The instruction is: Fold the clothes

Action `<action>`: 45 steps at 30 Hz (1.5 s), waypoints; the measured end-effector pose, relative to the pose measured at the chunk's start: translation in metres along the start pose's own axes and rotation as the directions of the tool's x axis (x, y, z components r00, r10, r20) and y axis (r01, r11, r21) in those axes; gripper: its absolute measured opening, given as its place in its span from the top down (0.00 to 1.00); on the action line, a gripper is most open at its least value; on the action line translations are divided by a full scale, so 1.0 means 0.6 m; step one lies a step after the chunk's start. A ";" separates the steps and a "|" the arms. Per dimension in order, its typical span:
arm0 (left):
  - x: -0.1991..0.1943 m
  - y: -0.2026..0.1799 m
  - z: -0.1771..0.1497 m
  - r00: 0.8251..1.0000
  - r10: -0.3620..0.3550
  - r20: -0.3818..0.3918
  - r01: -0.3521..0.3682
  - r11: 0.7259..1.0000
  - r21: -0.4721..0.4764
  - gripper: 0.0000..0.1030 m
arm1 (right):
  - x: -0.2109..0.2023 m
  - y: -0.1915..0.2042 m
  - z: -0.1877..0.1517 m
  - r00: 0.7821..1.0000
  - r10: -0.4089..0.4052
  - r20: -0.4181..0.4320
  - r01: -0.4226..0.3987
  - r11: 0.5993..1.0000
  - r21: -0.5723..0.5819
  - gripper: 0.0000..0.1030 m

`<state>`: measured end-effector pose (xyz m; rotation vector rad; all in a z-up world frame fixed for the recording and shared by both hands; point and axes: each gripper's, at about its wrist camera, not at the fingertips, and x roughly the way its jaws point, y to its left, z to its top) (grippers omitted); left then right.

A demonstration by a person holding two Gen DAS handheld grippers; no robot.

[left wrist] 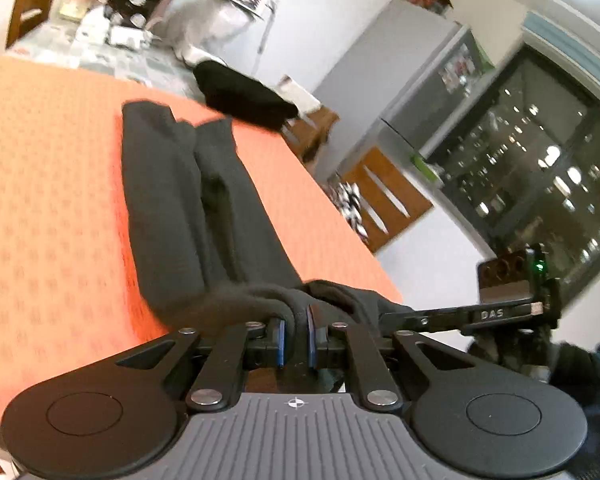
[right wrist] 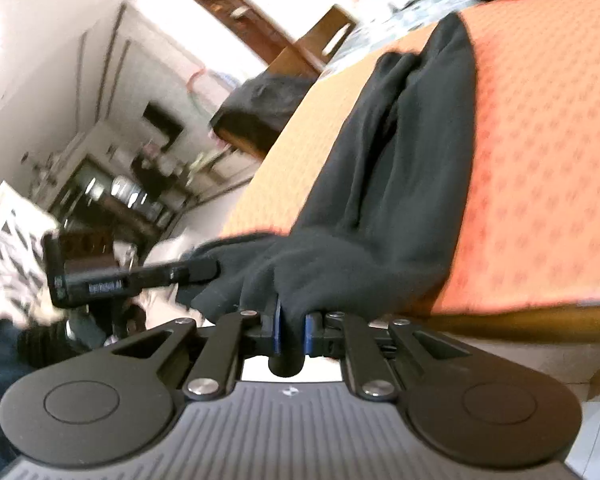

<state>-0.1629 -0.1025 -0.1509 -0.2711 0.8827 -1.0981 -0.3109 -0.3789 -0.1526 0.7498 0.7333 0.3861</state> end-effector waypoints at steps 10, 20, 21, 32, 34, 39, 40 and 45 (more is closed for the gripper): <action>0.077 0.077 0.129 0.999 0.029 -0.019 -0.030 0.998 -0.046 0.87 | 0.054 -0.098 0.167 0.995 -0.095 -0.029 0.099 0.969 0.225 0.87; 0.133 0.169 0.197 0.998 -0.008 -0.066 -0.005 0.982 -0.189 0.87 | 0.120 -0.174 0.243 0.993 -0.100 -0.063 0.117 0.918 0.379 0.85; 0.139 0.178 0.204 0.997 -0.012 -0.070 -0.002 0.979 -0.203 0.87 | 0.126 -0.178 0.250 0.992 -0.107 -0.067 0.124 0.916 0.382 0.80; 0.146 0.219 0.218 0.999 -0.043 0.012 0.044 0.892 -0.449 0.63 | 0.128 -0.204 0.301 0.994 -0.104 0.039 0.076 0.895 0.439 0.42; 0.142 0.225 0.218 0.999 -0.035 0.037 0.049 0.868 -0.494 0.53 | 0.123 -0.205 0.308 0.993 -0.103 0.058 0.067 0.895 0.440 0.42; 0.109 0.238 0.227 0.987 -0.004 0.158 0.096 0.815 -0.572 0.27 | 0.107 -0.188 0.309 0.986 -0.159 0.060 0.126 0.921 0.369 0.42; 0.102 0.240 0.232 0.986 0.008 0.168 0.091 0.815 -0.572 0.27 | 0.104 -0.182 0.307 0.983 -0.176 0.055 0.146 0.927 0.346 0.42; 0.097 0.227 0.246 0.989 0.072 0.126 -0.002 0.874 -0.487 0.26 | 0.090 -0.155 0.297 0.964 -0.262 0.037 0.246 0.941 0.231 0.40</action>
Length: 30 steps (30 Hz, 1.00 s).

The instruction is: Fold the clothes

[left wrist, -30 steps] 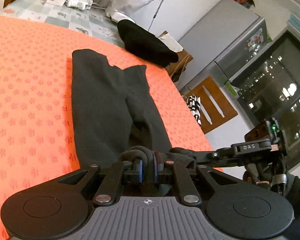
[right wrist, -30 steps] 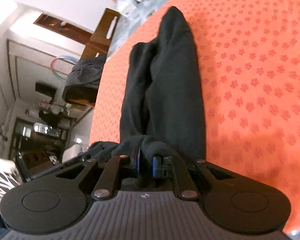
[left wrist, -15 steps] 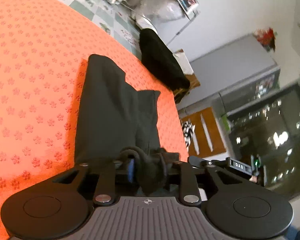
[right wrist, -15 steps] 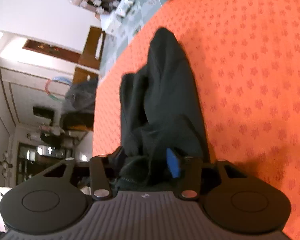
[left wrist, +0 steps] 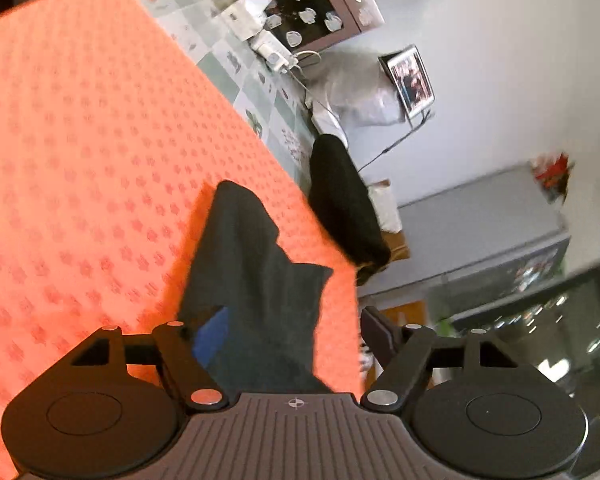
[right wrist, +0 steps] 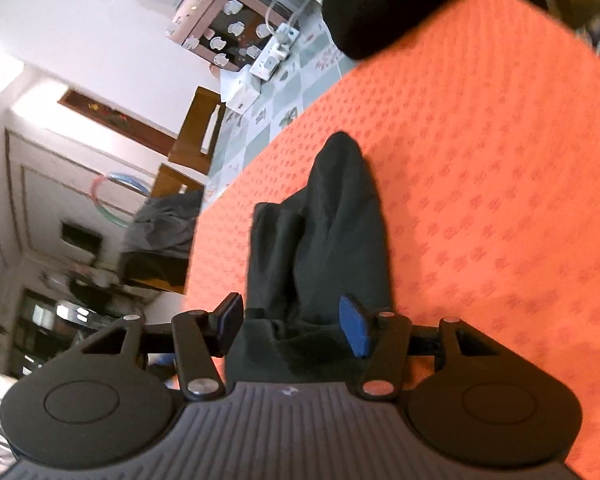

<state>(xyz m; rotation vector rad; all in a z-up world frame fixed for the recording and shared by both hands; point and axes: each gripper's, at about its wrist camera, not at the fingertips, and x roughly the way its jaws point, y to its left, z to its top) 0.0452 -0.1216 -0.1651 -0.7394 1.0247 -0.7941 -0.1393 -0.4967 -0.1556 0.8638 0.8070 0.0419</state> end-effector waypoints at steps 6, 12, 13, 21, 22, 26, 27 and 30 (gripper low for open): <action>0.024 -0.026 -0.022 0.992 0.113 -0.058 -0.102 0.980 0.169 0.26 | -0.025 0.024 -0.018 0.994 -0.106 0.018 0.107 0.983 -0.149 0.34; 0.048 -0.053 -0.045 0.968 0.232 -0.095 -0.188 0.922 0.338 0.26 | 0.021 0.024 -0.033 0.988 -0.154 -0.030 0.144 0.966 -0.216 0.28; 0.052 -0.057 -0.048 0.963 0.252 -0.099 -0.201 0.909 0.366 0.26 | 0.029 0.025 -0.032 0.987 -0.156 -0.035 0.145 0.965 -0.218 0.28; 0.067 -0.049 -0.057 0.955 0.279 -0.105 -0.225 0.906 0.357 0.27 | 0.063 0.044 -0.023 0.986 -0.160 -0.051 0.143 0.957 -0.251 0.28; 0.067 -0.049 -0.056 0.956 0.276 -0.103 -0.225 0.908 0.353 0.27 | 0.064 0.047 -0.023 0.985 -0.163 -0.050 0.145 0.955 -0.258 0.30; 0.062 -0.046 -0.053 0.961 0.259 -0.094 -0.214 0.918 0.334 0.28 | 0.068 0.058 -0.020 0.984 -0.172 -0.045 0.153 0.946 -0.286 0.81; 0.059 -0.045 -0.053 0.963 0.252 -0.092 -0.210 0.921 0.327 0.28 | 0.064 0.062 -0.019 0.986 -0.159 -0.040 0.141 0.947 -0.287 0.83; 0.051 -0.041 -0.051 0.969 0.232 -0.086 -0.195 0.931 0.309 0.28 | 0.053 0.067 -0.012 0.997 -0.058 -0.050 0.043 0.965 -0.259 0.85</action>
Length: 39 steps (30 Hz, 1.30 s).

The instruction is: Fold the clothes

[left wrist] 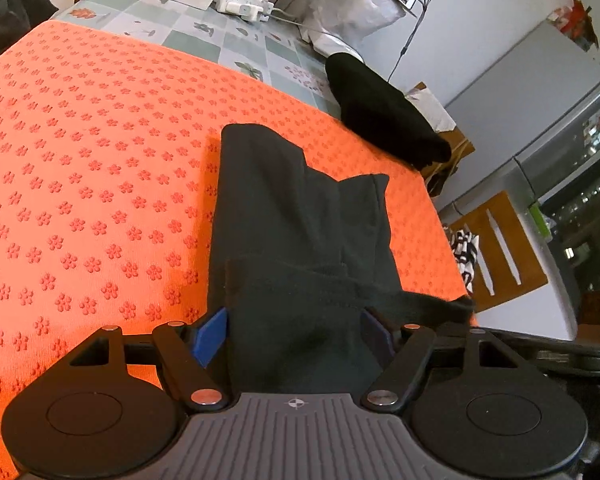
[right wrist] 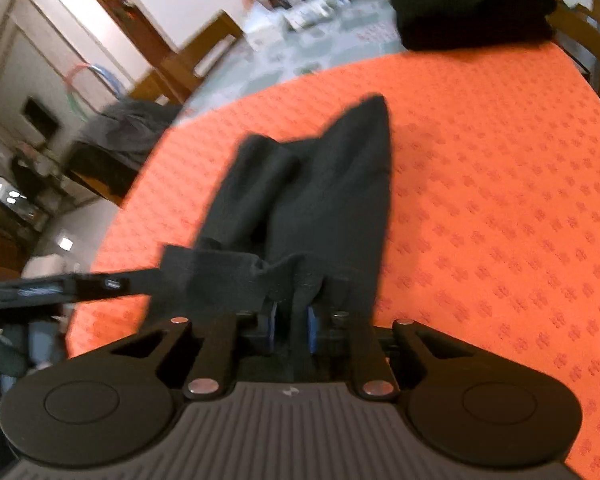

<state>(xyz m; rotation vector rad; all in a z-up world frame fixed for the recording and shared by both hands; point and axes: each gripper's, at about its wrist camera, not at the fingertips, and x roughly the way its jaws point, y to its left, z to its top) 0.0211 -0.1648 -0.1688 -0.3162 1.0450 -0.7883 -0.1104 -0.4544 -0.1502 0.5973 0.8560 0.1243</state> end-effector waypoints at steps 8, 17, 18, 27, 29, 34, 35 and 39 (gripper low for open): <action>-0.015 0.012 0.001 1.000 -0.012 0.028 0.013 0.999 -0.034 0.28 | -0.006 -0.018 0.020 0.951 0.309 0.027 -0.310 0.943 0.122 0.79; -0.030 -0.026 0.008 0.998 -0.041 0.053 0.037 0.996 0.077 0.43 | 0.002 -0.075 0.030 0.998 0.041 0.036 -0.046 0.990 0.130 0.54; -0.028 -0.032 0.008 0.998 -0.047 0.047 0.042 0.994 0.099 0.50 | -0.008 -0.074 0.031 0.998 0.026 0.054 -0.032 0.992 0.119 0.53; 0.004 -0.056 -0.002 0.998 -0.053 -0.044 0.062 0.973 0.221 0.73 | -0.053 -0.012 0.020 0.996 0.016 0.087 -0.005 0.993 -0.120 0.73; 0.016 -0.053 -0.006 0.998 -0.028 -0.063 0.042 0.972 0.230 0.73 | -0.043 0.004 0.012 0.998 0.018 0.062 -0.007 0.985 -0.174 0.73; 0.045 -0.020 -0.017 0.995 0.022 -0.101 -0.001 0.979 0.203 0.75 | 0.001 0.012 -0.009 0.998 -0.067 0.002 0.065 0.962 -0.263 0.73; 0.043 -0.018 -0.017 0.995 0.013 -0.100 0.006 0.982 0.191 0.76 | 0.010 0.013 -0.013 0.996 -0.088 -0.010 0.081 0.956 -0.280 0.73; 0.017 -0.023 -0.023 0.995 -0.024 -0.096 0.043 0.978 0.203 0.74 | 0.018 0.028 -0.026 0.991 -0.133 -0.017 0.119 0.931 -0.345 0.73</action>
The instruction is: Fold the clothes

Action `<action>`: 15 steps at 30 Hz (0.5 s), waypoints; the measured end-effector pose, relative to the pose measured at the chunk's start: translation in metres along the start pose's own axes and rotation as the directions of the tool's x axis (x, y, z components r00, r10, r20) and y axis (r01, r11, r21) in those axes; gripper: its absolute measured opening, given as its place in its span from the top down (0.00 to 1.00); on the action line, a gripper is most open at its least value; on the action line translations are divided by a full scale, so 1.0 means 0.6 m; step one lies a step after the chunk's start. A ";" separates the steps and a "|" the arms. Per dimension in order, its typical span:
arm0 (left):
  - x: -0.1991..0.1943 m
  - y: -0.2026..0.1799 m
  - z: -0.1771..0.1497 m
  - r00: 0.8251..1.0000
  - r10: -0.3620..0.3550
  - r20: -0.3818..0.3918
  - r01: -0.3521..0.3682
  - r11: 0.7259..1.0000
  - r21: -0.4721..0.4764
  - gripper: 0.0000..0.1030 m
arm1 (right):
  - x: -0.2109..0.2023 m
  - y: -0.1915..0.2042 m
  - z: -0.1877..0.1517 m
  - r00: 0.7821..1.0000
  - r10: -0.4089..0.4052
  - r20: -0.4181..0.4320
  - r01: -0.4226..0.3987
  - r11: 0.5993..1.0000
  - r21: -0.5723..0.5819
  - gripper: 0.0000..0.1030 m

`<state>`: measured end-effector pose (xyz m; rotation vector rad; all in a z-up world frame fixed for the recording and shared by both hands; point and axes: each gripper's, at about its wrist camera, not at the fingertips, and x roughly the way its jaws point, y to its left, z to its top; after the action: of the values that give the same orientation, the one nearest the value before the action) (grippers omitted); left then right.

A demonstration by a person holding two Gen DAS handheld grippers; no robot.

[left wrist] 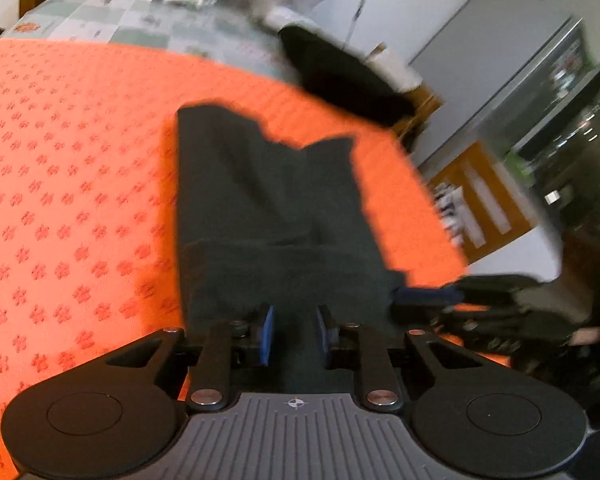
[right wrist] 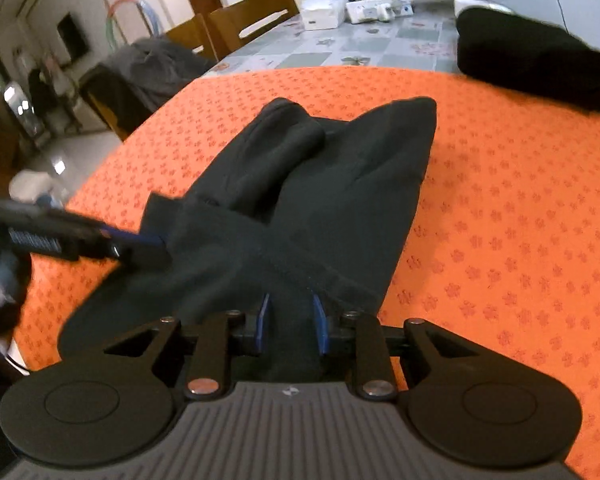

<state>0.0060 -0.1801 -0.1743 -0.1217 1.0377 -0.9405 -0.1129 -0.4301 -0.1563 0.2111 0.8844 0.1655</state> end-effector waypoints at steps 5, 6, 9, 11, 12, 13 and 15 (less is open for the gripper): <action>-0.036 -0.016 -0.013 0.999 -0.039 0.005 0.039 0.998 0.055 0.73 | -0.058 0.035 -0.005 0.998 0.023 0.060 -0.021 0.999 -0.028 0.73; -0.043 -0.019 -0.015 0.999 -0.047 0.006 0.047 0.997 0.066 0.73 | -0.066 0.043 -0.009 0.998 0.026 0.060 -0.024 0.999 -0.038 0.73; -0.052 -0.026 -0.031 0.998 -0.055 -0.015 0.056 0.994 0.093 0.73 | -0.078 0.062 -0.027 0.999 0.013 0.042 -0.011 0.998 -0.057 0.73; -0.052 -0.027 -0.045 0.998 -0.051 -0.037 0.054 0.993 0.103 0.73 | -0.082 0.067 -0.038 0.999 0.003 0.033 -0.001 0.999 -0.050 0.73; -0.051 -0.026 -0.052 0.998 -0.046 -0.047 0.051 0.993 0.105 0.73 | -0.084 0.069 -0.043 1.000 -0.003 0.028 0.004 0.999 -0.045 0.73; -0.051 -0.026 -0.059 0.997 -0.046 -0.056 0.052 0.993 0.110 0.73 | -0.083 0.071 -0.050 1.000 -0.008 0.026 0.009 0.999 -0.041 0.73; -0.049 -0.027 -0.072 0.996 -0.045 -0.074 0.054 0.991 0.125 0.73 | -0.078 0.075 -0.063 1.000 -0.019 0.022 0.019 0.999 -0.034 0.73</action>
<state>-0.0426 -0.1549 -0.1695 -0.0078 1.0410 -1.0602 -0.1743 -0.3931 -0.1334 0.1719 0.8607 0.1604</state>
